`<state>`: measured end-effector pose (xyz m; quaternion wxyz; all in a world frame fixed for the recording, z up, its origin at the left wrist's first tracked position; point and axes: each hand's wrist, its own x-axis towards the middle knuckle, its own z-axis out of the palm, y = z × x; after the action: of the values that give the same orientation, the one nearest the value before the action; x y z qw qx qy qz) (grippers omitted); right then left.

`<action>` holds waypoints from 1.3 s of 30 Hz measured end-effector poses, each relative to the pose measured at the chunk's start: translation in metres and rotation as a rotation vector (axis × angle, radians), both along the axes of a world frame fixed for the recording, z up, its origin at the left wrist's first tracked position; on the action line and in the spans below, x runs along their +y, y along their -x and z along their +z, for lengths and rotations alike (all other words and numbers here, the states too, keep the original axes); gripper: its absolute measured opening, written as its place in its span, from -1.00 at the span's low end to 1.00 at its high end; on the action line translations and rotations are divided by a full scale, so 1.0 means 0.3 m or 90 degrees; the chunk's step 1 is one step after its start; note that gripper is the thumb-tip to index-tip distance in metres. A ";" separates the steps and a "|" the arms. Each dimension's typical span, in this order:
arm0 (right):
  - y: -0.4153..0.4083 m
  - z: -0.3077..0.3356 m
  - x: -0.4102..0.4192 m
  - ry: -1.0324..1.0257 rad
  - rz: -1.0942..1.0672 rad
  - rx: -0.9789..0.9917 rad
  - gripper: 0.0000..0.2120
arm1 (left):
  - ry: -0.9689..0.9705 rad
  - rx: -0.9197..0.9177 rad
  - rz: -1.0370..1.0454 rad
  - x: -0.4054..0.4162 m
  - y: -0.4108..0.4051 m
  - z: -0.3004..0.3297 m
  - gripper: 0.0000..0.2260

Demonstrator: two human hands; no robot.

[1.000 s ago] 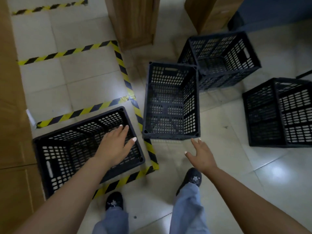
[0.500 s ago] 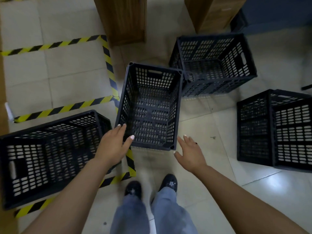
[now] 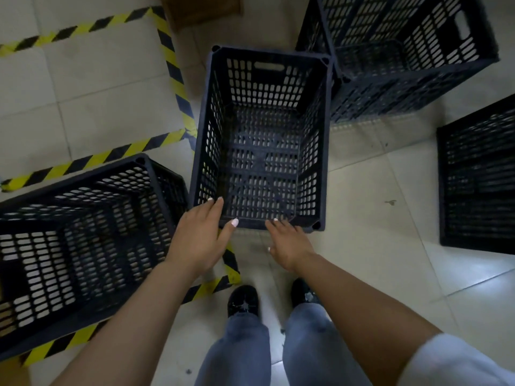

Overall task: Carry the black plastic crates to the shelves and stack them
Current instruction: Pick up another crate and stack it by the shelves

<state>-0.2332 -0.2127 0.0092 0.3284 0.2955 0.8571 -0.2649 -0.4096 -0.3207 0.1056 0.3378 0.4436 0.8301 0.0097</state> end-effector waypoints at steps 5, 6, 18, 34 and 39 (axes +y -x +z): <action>-0.108 -0.105 0.042 -0.127 -0.098 0.168 -0.54 | 0.011 -0.008 -0.010 -0.061 -0.057 -0.103 -0.41; -0.137 -0.120 0.066 -0.149 -0.086 0.190 -0.56 | 0.017 -0.010 -0.012 -0.067 -0.073 -0.116 -0.39; -0.649 -0.046 0.444 -0.311 0.048 0.032 -0.57 | 0.080 -0.013 -0.132 0.142 -0.373 -0.153 -0.18; -0.966 0.148 0.695 -0.083 -0.242 -0.128 -0.39 | 0.051 -0.019 -0.150 0.627 -0.797 -0.082 -0.16; -0.859 0.264 0.806 -0.136 -0.212 -0.048 -0.38 | 0.091 -0.012 -0.042 0.668 -0.814 -0.030 -0.34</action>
<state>0.0246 0.0292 0.0885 0.2788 0.4761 0.8068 -0.2115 -0.1654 -0.1202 0.0966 0.3769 0.4456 0.8101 -0.0567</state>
